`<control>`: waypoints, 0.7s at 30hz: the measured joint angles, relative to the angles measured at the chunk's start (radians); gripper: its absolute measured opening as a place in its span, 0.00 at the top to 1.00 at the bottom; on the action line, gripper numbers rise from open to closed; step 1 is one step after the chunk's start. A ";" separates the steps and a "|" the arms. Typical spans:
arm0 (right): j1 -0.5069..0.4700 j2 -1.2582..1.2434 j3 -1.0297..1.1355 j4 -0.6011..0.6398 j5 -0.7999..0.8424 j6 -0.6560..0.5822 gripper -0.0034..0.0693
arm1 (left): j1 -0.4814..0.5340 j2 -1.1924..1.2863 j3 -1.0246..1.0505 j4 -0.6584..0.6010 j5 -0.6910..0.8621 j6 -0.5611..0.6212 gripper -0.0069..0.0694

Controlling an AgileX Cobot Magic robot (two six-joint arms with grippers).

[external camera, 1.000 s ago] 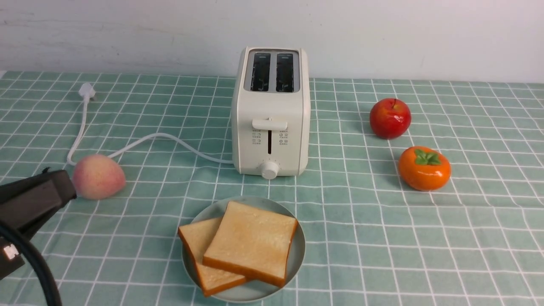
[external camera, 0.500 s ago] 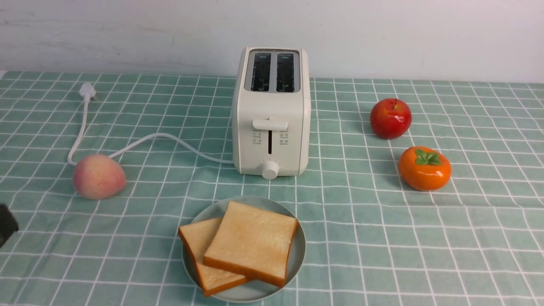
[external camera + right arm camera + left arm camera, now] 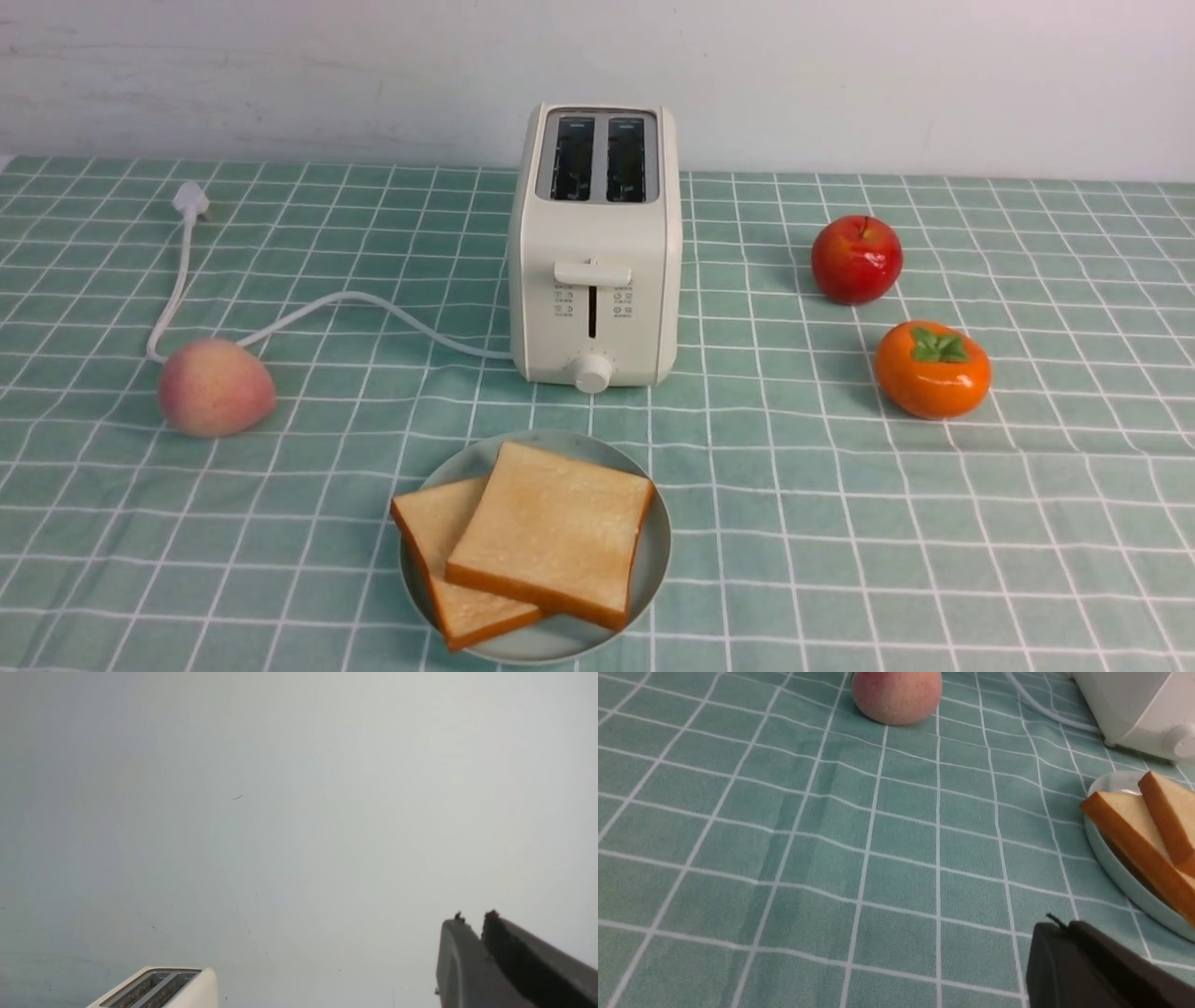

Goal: Take toasted bread from bread machine on blue coffee table place on plate.

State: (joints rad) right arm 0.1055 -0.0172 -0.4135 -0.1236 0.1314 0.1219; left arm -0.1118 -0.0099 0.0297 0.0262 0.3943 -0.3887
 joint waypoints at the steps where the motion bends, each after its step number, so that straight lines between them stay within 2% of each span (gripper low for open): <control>1: 0.000 0.000 0.001 0.000 0.000 0.000 0.86 | 0.000 0.000 0.000 0.000 -0.009 0.000 0.89; 21: 0.000 0.000 0.006 0.000 0.002 0.000 0.83 | 0.000 0.000 0.000 -0.004 -0.024 0.000 0.87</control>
State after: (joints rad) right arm 0.1055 -0.0172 -0.4071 -0.1236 0.1333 0.1219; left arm -0.1118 -0.0099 0.0297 0.0227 0.3703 -0.3887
